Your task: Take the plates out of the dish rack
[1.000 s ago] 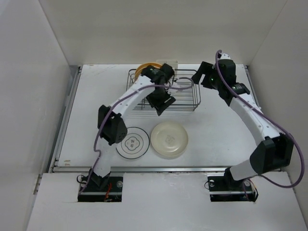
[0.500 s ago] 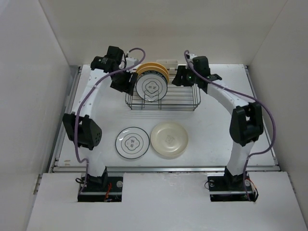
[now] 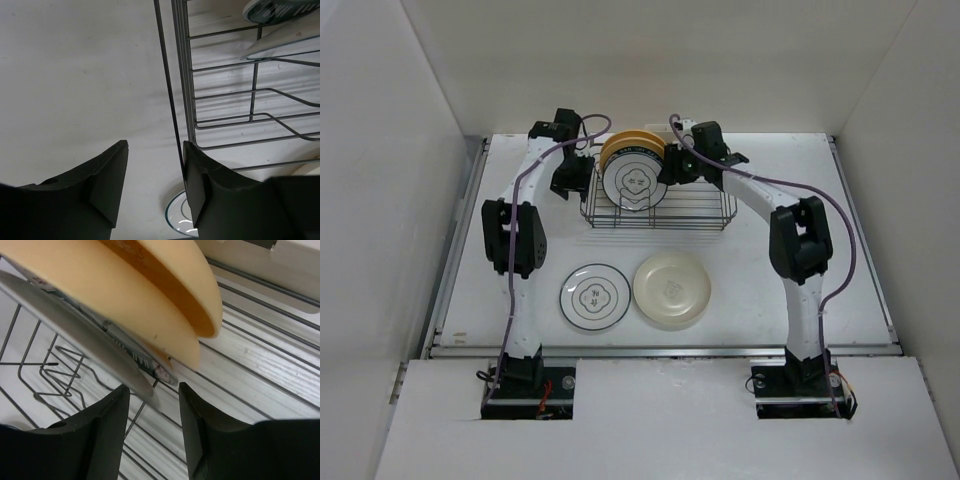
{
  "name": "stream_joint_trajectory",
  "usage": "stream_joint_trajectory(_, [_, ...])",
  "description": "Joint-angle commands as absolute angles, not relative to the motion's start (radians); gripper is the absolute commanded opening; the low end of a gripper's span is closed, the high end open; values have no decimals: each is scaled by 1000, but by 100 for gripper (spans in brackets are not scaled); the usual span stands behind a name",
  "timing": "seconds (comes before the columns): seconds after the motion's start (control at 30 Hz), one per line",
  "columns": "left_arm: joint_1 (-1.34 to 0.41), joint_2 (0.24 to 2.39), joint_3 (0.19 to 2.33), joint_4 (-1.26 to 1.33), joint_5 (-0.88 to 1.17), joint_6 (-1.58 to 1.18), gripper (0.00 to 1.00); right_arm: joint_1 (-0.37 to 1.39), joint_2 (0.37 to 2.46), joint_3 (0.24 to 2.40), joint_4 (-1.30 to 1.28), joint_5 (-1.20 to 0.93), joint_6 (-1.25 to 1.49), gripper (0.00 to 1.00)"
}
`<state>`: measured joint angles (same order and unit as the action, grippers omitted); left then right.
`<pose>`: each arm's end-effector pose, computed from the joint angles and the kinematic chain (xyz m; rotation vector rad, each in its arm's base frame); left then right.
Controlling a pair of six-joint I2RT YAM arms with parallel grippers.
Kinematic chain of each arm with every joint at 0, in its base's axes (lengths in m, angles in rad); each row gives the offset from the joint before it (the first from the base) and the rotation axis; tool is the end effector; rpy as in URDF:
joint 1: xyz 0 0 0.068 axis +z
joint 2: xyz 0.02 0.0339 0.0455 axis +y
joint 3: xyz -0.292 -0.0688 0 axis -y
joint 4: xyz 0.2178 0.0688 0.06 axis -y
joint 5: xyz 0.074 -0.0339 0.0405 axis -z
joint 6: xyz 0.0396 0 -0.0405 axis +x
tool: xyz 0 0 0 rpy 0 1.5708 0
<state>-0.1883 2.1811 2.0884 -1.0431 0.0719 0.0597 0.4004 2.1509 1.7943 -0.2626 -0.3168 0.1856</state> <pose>0.4490 -0.0885 0.2894 0.3564 2.6855 -0.1357 0.4520 0.2047 0.2731 -0.4212 2.1959 0.6724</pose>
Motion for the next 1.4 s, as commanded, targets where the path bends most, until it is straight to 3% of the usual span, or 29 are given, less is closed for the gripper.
stream_joint_trajectory(0.0, [-186, 2180, 2155, -1051, 48, 41, 44, 403, 2175, 1882, -245, -341, 166, 50])
stream_joint_trajectory(0.07, [-186, 2195, 2155, -1060, 57, 32, 42, 403, 2201, 1901, -245, -350, 155, 47])
stream_joint_trajectory(0.1, [-186, 2209, 2155, -1060, 75, 32, 41, 403, 2201, 1910, -245, -360, 155, 40])
stream_joint_trajectory(0.27, [-186, 2243, 2155, -1106, 135, 23, 15, 403, 2195, 1924, -265, -446, 115, 13])
stream_joint_trajectory(0.3, [-186, 2243, 2155, -1106, 135, 23, 3, 403, 2180, 1908, -265, -446, 97, 10])
stream_joint_trajectory(0.33, [-186, 2252, 2155, -1106, 149, 14, 0, 403, 2163, 1890, -250, -446, 88, 2])
stream_joint_trajectory(0.37, [-186, 2252, 2155, -1115, 161, 5, 0, 403, 2148, 1861, -241, -425, 77, 0])
stream_joint_trajectory(0.63, [-186, 2252, 2146, -1115, 170, -23, 0, 413, 2057, 1845, -291, -275, 15, 7])
stream_joint_trajectory(0.73, [-186, 2243, 2146, -1115, 158, -32, 0, 413, 2025, 1822, -293, -244, 15, 0])
stream_joint_trajectory(1.0, [-186, 2223, 2108, -1105, 161, -67, 0, 413, 1882, 1792, -244, -268, 47, 0])
stream_joint_trajectory(1.13, [-166, 2194, 2065, -1077, 225, -121, 0, 413, 1796, 1778, -256, -346, 74, 0])
stream_joint_trajectory(1.37, [-144, 2184, 2046, -1065, 264, -146, 0, 462, 1753, 1617, -396, -690, 38, 0])
